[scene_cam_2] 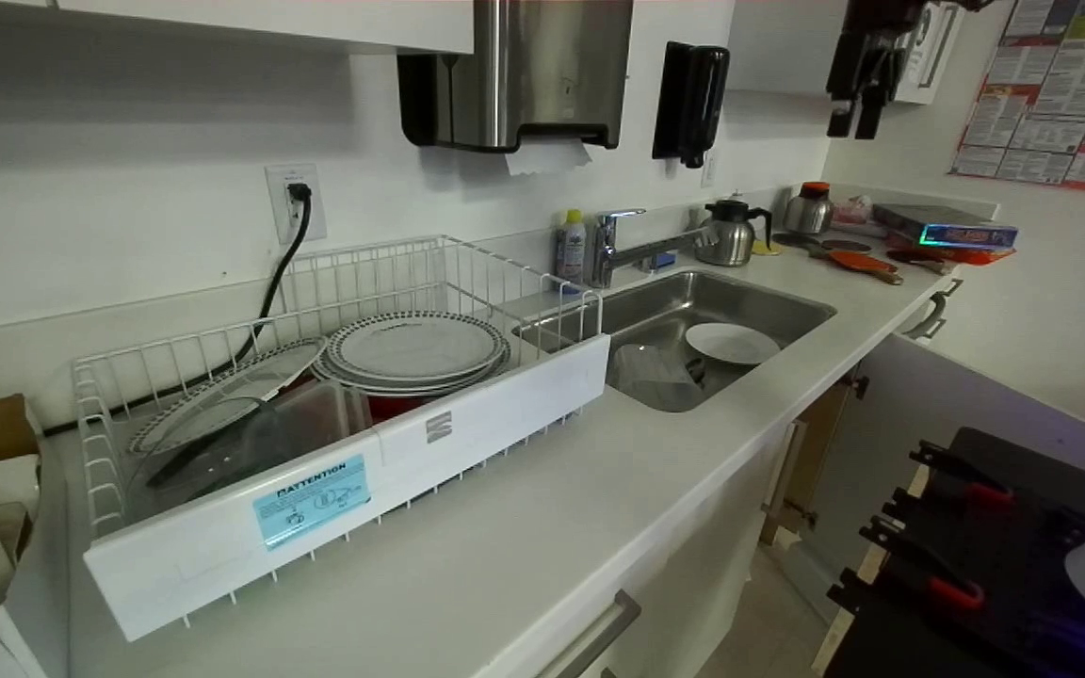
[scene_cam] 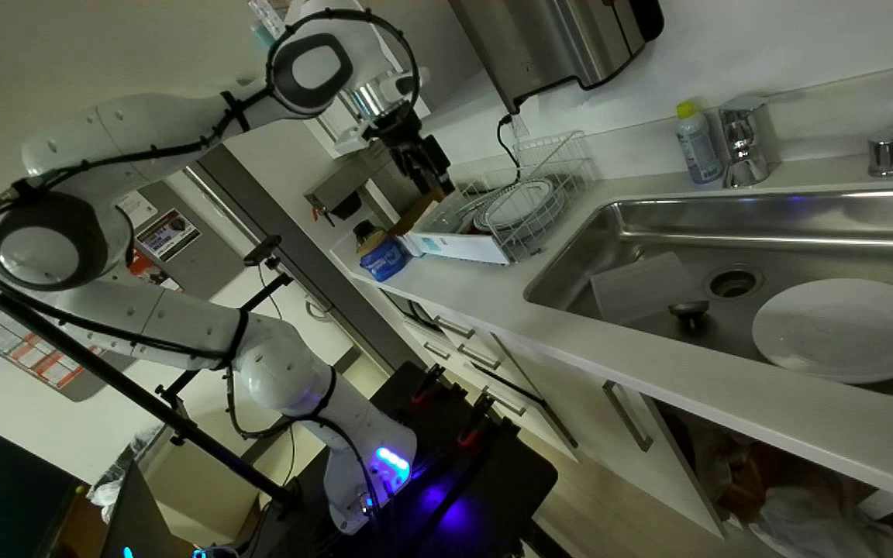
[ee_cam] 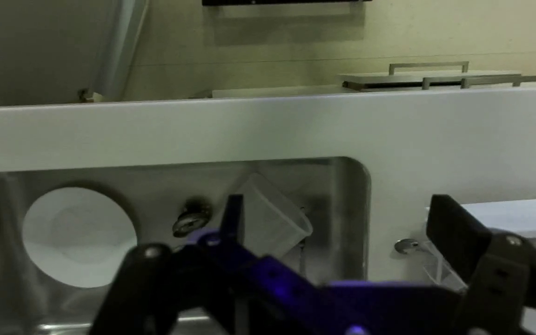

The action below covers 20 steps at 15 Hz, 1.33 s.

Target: Put the stopper on the drain in the sink

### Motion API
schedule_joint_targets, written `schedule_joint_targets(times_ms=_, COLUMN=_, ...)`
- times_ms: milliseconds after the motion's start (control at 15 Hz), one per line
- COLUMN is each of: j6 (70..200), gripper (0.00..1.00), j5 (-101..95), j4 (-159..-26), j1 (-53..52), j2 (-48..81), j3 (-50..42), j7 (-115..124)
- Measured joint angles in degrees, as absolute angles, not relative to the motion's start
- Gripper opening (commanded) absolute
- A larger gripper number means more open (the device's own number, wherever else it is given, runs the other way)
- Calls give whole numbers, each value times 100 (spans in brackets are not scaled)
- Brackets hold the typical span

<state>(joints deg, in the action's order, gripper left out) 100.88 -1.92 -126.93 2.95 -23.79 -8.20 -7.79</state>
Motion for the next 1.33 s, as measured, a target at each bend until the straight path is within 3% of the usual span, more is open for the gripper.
schedule_joint_targets(times_ms=533, j6=11657, gripper=100, j5=-1172, j4=-12586, j1=827, j2=-587, j3=-886, j7=72)
schedule_joint_targets(times_ms=1333, j6=11730, gripper=100, j5=-1291, j4=-12150, j1=909, j2=422, j3=-902, j7=410)
